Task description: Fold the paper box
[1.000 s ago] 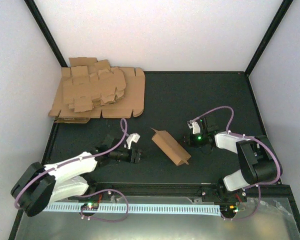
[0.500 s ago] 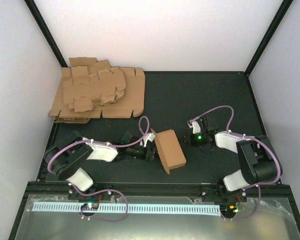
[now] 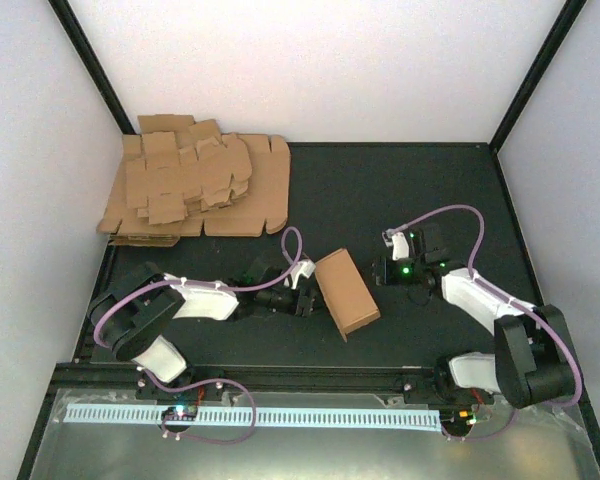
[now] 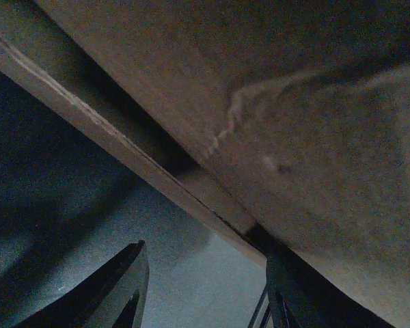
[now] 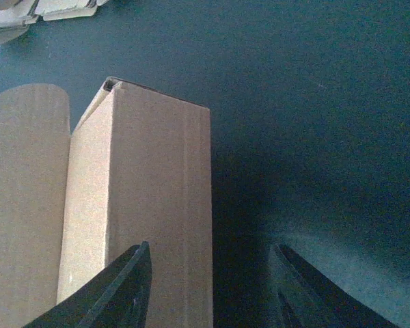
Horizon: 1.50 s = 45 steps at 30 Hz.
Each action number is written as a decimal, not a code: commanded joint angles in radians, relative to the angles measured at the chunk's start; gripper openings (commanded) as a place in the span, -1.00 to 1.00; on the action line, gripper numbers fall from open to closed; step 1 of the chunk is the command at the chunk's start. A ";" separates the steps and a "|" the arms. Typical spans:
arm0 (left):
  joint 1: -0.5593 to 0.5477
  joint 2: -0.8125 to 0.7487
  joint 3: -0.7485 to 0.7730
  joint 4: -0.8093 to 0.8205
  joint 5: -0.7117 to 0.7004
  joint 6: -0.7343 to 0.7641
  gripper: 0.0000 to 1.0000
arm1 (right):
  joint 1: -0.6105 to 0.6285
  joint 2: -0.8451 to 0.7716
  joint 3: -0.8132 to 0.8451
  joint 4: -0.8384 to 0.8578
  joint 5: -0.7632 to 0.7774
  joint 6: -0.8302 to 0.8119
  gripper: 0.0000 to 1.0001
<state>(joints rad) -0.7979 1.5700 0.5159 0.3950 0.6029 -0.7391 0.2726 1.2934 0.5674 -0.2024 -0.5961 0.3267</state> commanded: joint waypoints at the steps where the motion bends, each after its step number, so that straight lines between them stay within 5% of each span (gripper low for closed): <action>1: -0.003 -0.011 0.024 0.028 -0.019 0.015 0.00 | 0.002 -0.016 -0.011 -0.039 -0.056 -0.004 0.02; 13: 0.038 -0.101 0.004 -0.107 -0.095 0.083 -0.02 | 0.002 -0.017 -0.035 -0.058 0.067 0.021 0.10; 22: 0.041 -0.134 -0.049 -0.144 -0.124 0.084 -0.07 | 0.005 -0.038 -0.060 -0.028 -0.038 0.012 0.07; 34: 0.042 -0.099 -0.061 -0.124 -0.113 0.078 -0.10 | 0.006 -0.011 -0.087 -0.010 0.038 0.042 -0.27; 45: 0.042 -0.041 -0.054 -0.082 -0.077 0.070 -0.14 | 0.002 -0.112 -0.101 -0.009 0.045 0.071 -0.07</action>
<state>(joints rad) -0.7605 1.5150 0.4557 0.2703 0.5026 -0.6724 0.2752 1.2377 0.4686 -0.2123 -0.5774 0.3828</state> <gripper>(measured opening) 0.435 0.460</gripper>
